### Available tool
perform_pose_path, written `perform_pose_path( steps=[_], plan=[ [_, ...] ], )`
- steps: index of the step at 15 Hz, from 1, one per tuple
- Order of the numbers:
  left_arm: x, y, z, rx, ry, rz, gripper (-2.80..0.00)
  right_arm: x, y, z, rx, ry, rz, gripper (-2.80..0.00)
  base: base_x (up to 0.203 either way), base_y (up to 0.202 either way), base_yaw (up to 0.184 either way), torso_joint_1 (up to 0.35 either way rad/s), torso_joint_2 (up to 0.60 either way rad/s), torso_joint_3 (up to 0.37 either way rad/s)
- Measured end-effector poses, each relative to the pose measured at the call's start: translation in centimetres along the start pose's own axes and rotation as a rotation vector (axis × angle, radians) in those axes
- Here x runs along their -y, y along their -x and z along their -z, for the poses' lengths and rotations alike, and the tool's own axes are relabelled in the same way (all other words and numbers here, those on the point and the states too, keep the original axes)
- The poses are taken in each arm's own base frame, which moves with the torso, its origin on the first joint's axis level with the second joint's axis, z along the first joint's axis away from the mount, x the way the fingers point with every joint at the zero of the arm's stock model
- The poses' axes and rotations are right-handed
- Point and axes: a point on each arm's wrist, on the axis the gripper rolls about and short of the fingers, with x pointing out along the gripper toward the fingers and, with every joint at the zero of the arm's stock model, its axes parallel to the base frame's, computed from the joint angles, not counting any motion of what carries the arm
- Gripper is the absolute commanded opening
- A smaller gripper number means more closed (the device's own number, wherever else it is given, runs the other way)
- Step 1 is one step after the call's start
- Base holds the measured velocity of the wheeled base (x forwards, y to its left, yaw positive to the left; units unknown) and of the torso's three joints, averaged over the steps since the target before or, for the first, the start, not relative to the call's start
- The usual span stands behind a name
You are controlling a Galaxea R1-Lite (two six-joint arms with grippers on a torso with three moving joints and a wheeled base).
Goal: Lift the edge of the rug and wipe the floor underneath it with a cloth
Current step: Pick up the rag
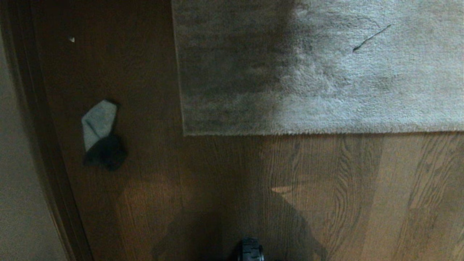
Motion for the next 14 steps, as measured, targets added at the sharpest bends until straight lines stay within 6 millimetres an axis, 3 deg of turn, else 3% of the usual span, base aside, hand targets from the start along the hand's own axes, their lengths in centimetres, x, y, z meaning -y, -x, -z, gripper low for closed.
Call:
perform_pose_path(
  steps=[14],
  plan=[
    [0.00,0.00,0.00,0.000,0.001,0.000,-2.80,0.00,0.00,0.00,0.000,0.000,0.000,-2.80,0.000,0.000,0.000,0.000,0.00,0.000]
  ],
)
